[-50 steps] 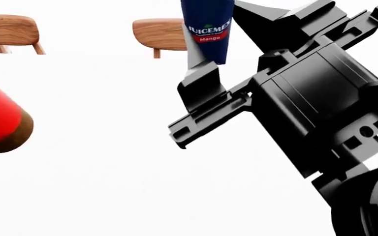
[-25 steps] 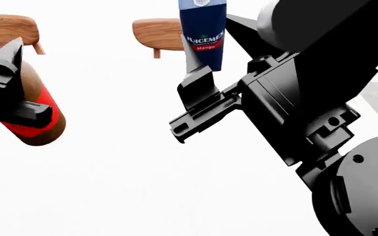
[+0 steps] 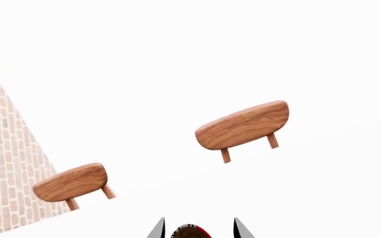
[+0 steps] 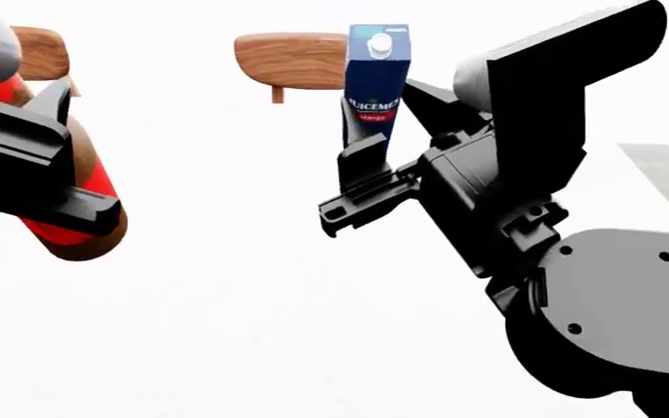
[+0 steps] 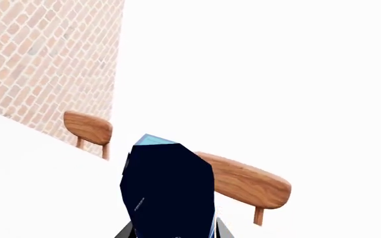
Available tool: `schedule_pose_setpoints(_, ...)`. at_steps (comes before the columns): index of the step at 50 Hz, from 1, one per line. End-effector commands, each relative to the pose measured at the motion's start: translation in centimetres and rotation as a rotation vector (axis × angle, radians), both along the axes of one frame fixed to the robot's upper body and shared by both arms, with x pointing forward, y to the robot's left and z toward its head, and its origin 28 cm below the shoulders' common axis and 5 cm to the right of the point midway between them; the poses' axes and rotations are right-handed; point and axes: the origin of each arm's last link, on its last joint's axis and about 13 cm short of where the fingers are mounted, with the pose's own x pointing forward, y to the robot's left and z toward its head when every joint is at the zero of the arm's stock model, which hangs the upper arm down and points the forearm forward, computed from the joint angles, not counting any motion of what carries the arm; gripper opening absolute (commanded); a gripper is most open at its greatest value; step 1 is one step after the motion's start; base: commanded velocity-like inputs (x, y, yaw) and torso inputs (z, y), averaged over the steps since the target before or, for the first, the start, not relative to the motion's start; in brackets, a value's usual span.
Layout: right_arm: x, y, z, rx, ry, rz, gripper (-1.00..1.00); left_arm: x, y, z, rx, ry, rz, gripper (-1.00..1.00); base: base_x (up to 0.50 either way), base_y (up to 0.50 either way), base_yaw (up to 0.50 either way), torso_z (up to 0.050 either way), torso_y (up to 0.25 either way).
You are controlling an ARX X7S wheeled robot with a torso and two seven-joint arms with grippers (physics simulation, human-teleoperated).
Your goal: Move the drinks to the dining counter.
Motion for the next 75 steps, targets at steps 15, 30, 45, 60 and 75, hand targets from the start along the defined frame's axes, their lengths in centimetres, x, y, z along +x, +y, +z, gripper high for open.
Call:
schedule_pose_setpoints(15,1.7,-0.1,-3.1,0.012,0.136,-0.027,-1.0,-0.1,0.1,0.0,-0.01,-0.002,0.003,-1.0,0.0,0.0,0.0,0.001,0.001)
schedule_pose_setpoints(30,2.2,-0.1,-4.0,0.016,0.187,-0.034,-1.0,0.0,0.1,-0.2,-0.01,0.002,0.0,-1.0,0.0,0.0,0.0,0.0,0.0)
schedule_pose_setpoints(45,2.4,-0.3,-4.5,0.026,0.254,-0.044,-1.0,0.0,0.1,-0.1,-0.01,0.0,0.001,-1.0,0.0,0.0,0.0,0.0,0.001)
schedule_pose_setpoints(60,2.5,-0.4,-5.5,0.004,0.307,-0.048,-1.0,0.0,0.1,-0.3,-0.009,0.005,-0.001,-1.0,0.0,0.0,0.0,0.001,0.0)
schedule_pose_setpoints(75,2.5,-0.4,-5.9,0.008,0.325,-0.05,-1.0,0.0,0.1,-0.4,-0.01,0.006,-0.001,-1.0,0.0,0.0,0.0,0.0,0.001)
